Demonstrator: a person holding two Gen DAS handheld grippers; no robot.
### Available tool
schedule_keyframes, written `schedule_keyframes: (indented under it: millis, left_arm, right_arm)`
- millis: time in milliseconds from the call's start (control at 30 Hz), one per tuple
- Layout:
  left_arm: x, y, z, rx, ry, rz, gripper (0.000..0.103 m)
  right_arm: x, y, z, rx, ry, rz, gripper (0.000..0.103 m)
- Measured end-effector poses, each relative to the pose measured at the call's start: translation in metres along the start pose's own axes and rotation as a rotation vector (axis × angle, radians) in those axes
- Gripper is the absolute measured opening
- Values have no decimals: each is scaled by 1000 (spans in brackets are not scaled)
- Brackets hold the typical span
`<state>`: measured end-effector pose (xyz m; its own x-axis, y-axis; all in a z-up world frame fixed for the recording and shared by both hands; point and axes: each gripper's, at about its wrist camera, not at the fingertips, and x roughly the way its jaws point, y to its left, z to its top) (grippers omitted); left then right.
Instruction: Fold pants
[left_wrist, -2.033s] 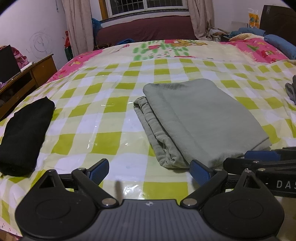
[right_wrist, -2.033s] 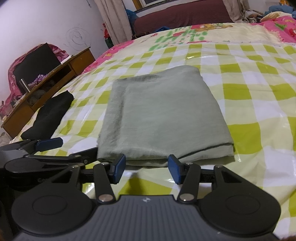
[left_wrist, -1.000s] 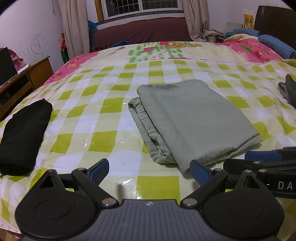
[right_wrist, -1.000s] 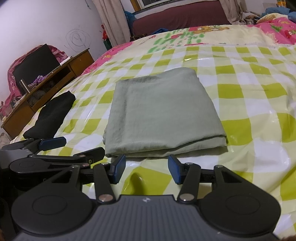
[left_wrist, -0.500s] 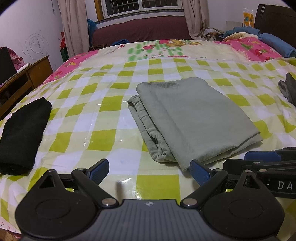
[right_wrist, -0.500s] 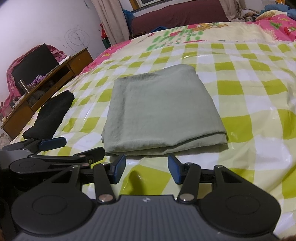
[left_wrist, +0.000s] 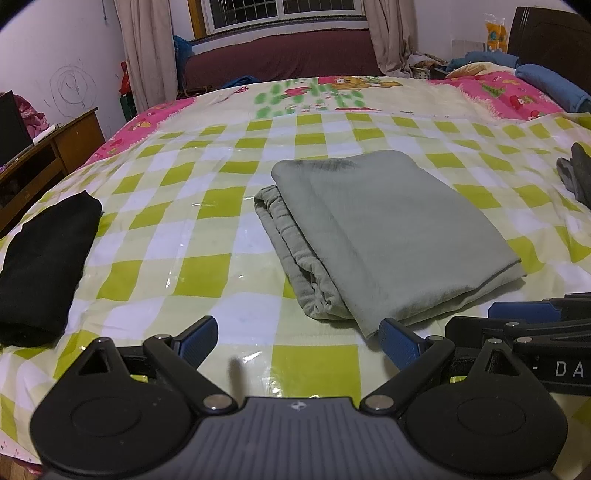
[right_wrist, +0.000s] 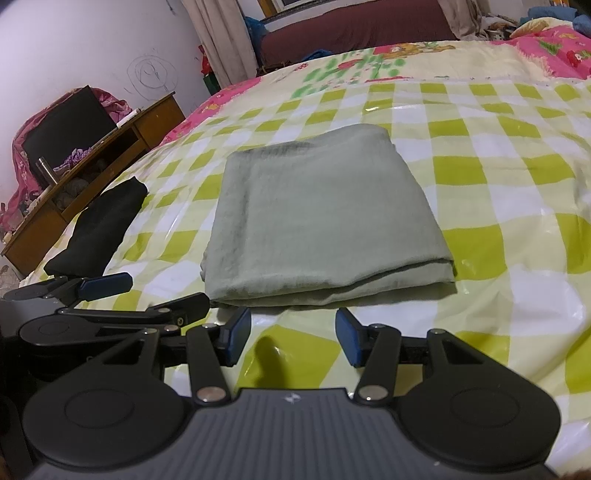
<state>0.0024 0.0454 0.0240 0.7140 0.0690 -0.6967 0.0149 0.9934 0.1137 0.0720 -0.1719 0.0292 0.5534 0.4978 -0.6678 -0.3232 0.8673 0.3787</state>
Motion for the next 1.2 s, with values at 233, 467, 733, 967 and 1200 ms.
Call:
schedule_keyframes:
  millis: [233,467,733,967,1200]
  left_arm:
    - [0,0,0,0,0,0,103]
    - [0,0,0,2,-1,2,103]
    - [0,0,0,2,1,2,103]
    - [1,2,0,3,3,3,103]
    - [1,1,0,5,1,6,103]
  right_arm:
    - [0,0,0,0,0,0,52]
    - [0,0,1,0,1,0,52]
    - [0,0,1,-1,0,-1,52]
    - [2,1,-2,-1,4,2,52]
    - [2,1,-1,-1,5,2,52]
